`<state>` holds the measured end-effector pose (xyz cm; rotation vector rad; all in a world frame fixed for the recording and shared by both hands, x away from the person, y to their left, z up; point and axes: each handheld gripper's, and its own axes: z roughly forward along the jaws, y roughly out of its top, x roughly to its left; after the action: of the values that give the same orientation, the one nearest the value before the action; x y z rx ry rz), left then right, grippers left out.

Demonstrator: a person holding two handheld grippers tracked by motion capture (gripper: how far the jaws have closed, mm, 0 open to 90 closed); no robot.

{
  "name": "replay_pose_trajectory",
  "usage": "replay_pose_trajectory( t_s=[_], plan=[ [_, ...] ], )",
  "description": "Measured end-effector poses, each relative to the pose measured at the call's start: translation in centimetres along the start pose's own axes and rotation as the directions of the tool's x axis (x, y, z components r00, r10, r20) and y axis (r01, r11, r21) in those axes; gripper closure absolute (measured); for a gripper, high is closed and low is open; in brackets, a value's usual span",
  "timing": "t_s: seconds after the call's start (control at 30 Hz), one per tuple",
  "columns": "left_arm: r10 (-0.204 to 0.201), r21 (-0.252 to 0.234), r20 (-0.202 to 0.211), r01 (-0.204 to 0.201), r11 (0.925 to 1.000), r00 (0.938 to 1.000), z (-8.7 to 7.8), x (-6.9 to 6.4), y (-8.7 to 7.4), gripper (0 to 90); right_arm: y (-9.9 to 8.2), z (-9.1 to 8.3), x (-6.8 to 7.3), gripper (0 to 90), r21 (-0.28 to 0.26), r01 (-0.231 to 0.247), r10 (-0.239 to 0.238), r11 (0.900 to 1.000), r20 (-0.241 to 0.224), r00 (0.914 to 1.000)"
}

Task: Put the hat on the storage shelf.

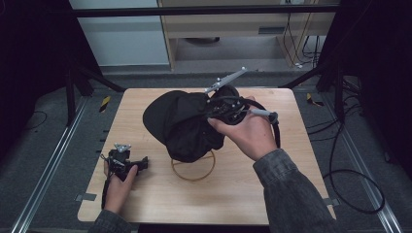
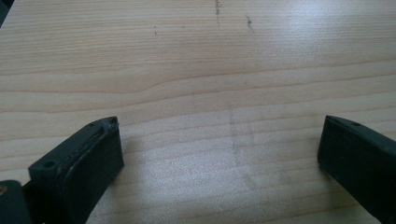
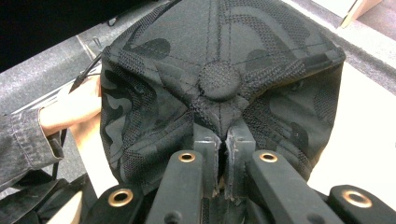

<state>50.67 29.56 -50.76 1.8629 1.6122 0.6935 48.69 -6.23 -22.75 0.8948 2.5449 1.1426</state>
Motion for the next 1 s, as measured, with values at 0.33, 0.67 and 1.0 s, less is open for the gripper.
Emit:
replay_pose_trajectory(
  t_s=[0.33,0.67,1.0],
  plan=[
    [0.002,0.0,0.001,-0.002,1.0,1.0,0.0,0.0,0.0,0.0,-0.7,0.5,0.1,86.0,0.028,-0.008,0.008,0.9996,0.005,1.0],
    [0.007,0.004,0.003,-0.007,1.0,1.0,0.0,0.0,0.0,0.0,-1.3,2.7,-0.1,85.1,0.022,-0.009,0.008,0.9997,0.013,0.9999],
    [0.012,0.005,0.005,-0.012,0.9999,0.9999,0.0,0.0,0.0,0.0,-1.5,3.9,-0.6,82.8,0.021,-0.017,0.016,0.9996,0.022,0.9996]
  ],
)
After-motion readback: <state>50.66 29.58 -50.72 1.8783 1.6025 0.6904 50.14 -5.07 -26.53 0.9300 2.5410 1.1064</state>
